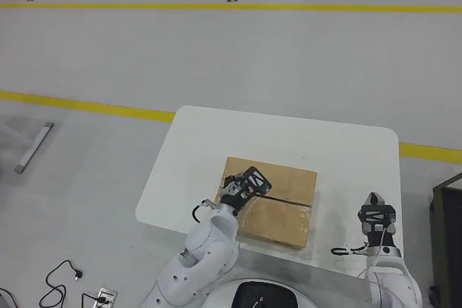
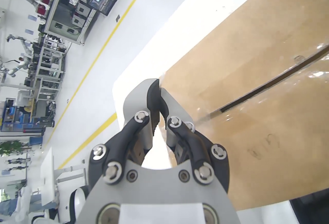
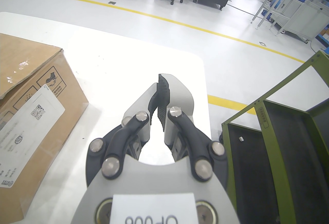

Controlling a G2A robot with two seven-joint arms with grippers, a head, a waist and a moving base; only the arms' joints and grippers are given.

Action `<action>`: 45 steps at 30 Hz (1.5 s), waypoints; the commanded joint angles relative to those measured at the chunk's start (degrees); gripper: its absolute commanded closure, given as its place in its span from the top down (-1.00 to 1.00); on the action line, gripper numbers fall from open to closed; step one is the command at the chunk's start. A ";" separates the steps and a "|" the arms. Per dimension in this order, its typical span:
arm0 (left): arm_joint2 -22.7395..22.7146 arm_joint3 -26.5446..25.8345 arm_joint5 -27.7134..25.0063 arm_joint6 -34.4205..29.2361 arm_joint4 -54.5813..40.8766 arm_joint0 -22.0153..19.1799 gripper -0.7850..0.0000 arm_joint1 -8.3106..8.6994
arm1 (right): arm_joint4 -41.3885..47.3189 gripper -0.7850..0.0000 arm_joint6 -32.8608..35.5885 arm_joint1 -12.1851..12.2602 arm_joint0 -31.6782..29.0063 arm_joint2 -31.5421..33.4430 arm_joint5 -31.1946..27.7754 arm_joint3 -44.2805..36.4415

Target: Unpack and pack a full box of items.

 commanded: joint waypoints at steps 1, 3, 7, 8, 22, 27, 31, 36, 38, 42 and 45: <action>-1.89 -1.24 0.11 -0.19 0.70 0.91 -1.00 0.30 | -0.15 -1.00 0.09 -0.02 0.08 -0.07 -0.04 0.06; -3.08 -2.11 0.10 -0.99 3.80 1.55 -1.00 0.61 | -0.34 -1.00 0.33 -0.03 0.22 -0.16 -0.14 0.17; -6.53 -3.35 0.48 -1.36 4.11 2.68 -1.00 0.98 | -0.63 -1.00 0.51 -0.06 0.36 -0.20 -0.28 0.28; -7.23 -3.63 0.46 -1.46 4.57 2.90 -1.00 1.07 | -0.72 -1.00 0.59 -0.06 0.39 -0.21 -0.29 0.34; -17.10 -3.11 0.09 -1.19 3.94 4.19 -1.00 1.95 | -1.46 -1.00 1.01 -0.19 0.92 -0.55 -0.40 0.67; -19.31 -0.40 0.26 -0.13 3.51 3.18 -1.00 2.08 | -1.47 -1.00 1.12 -0.24 0.96 -0.56 -0.29 0.70; -20.48 1.96 0.96 0.50 3.24 2.34 -1.00 2.11 | -1.45 -1.00 1.06 -0.28 0.96 -0.47 -0.10 0.85; -21.99 4.26 3.81 0.98 2.83 1.75 -1.00 2.06 | -1.52 -1.00 1.09 -0.31 0.86 -0.25 0.05 0.93; -22.41 4.99 3.75 1.10 2.27 1.78 -0.33 2.06 | -1.49 -1.00 1.12 -0.32 0.82 -0.12 0.09 0.94; -23.21 6.52 3.70 0.81 1.07 1.38 1.00 2.02 | -1.63 -1.00 1.13 -0.34 0.77 -0.04 0.04 0.93; -23.58 7.34 3.95 0.97 -0.21 1.26 1.00 1.96 | -1.68 -1.00 1.11 -0.37 0.68 -0.04 0.10 0.76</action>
